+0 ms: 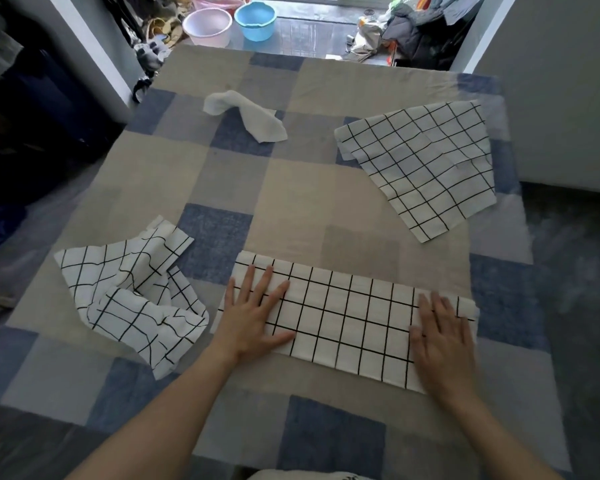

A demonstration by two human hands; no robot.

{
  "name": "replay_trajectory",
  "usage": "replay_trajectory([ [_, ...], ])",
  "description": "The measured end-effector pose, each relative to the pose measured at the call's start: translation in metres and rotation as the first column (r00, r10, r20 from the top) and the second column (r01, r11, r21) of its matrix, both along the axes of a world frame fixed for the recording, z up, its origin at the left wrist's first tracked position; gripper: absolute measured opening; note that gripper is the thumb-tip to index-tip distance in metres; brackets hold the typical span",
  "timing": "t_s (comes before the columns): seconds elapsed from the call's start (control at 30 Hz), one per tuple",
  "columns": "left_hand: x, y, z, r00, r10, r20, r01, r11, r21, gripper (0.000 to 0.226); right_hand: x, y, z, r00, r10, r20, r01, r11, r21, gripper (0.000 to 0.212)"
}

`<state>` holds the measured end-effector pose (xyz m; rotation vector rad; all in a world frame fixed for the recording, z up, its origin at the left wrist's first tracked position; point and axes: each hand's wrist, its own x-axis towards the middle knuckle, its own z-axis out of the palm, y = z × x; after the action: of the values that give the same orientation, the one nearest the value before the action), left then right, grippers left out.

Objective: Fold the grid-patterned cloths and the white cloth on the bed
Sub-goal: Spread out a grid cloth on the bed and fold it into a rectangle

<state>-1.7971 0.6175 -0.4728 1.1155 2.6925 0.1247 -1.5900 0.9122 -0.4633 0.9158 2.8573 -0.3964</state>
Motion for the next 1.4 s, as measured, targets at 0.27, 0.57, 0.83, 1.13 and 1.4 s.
replay_trajectory([
  [0.27, -0.001, 0.001, 0.014, 0.998, -0.039, 0.046, 0.044, 0.994, -0.101, 0.115, 0.032, 0.024, 0.003, 0.996, -0.083, -0.029, 0.083, 0.997, 0.003, 0.061],
  [0.57, 0.009, 0.016, 0.039, 0.974, -0.222, 0.054, 0.226, 0.969, -0.100, 0.092, 0.030, 0.028, 0.009, 0.997, -0.082, -0.002, 0.082, 0.995, -0.064, 0.058],
  [0.83, 0.071, 0.051, 0.039, 0.891, -0.454, -0.019, 0.450, 0.878, 0.164, 0.019, 0.020, 0.006, 0.032, 0.981, 0.120, -0.152, -0.118, 0.993, 0.017, 0.048],
  [1.13, 0.076, 0.059, 0.058, 0.907, -0.421, 0.008, 0.419, 0.905, 0.075, 0.016, 0.017, -0.070, 0.038, 0.919, 0.384, -0.085, -0.389, 0.920, -0.044, 0.053],
  [1.4, 0.073, 0.057, 0.063, 0.916, -0.398, 0.055, 0.392, 0.915, 0.098, 0.015, 0.029, -0.039, 0.039, 0.946, 0.308, -0.101, -0.299, 0.950, 0.095, 0.053],
])
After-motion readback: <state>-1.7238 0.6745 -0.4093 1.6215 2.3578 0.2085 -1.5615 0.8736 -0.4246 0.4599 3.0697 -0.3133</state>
